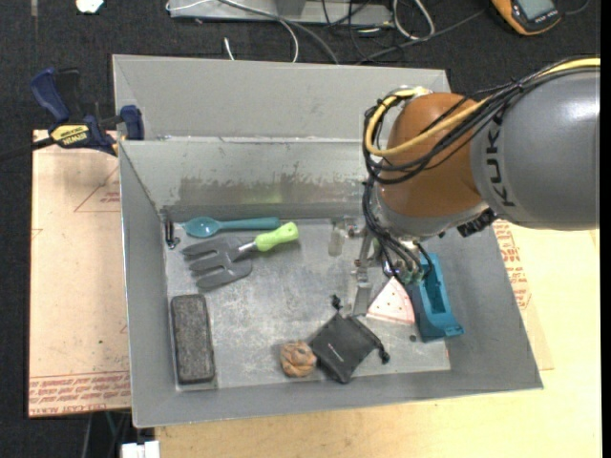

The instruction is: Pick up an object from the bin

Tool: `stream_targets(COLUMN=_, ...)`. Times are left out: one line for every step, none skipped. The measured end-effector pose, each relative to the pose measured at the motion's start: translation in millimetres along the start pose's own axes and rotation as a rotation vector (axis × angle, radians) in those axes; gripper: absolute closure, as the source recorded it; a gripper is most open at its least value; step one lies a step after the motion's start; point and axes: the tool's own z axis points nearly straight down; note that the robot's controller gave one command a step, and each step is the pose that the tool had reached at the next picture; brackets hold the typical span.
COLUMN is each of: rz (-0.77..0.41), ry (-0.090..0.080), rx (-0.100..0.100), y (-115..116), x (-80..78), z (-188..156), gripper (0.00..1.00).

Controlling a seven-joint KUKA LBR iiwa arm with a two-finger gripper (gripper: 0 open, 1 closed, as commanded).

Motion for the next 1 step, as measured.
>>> stream_targets(rz=-0.221, ry=-0.006, rx=0.000, y=-10.2, x=45.3, z=52.3, gripper=0.00)
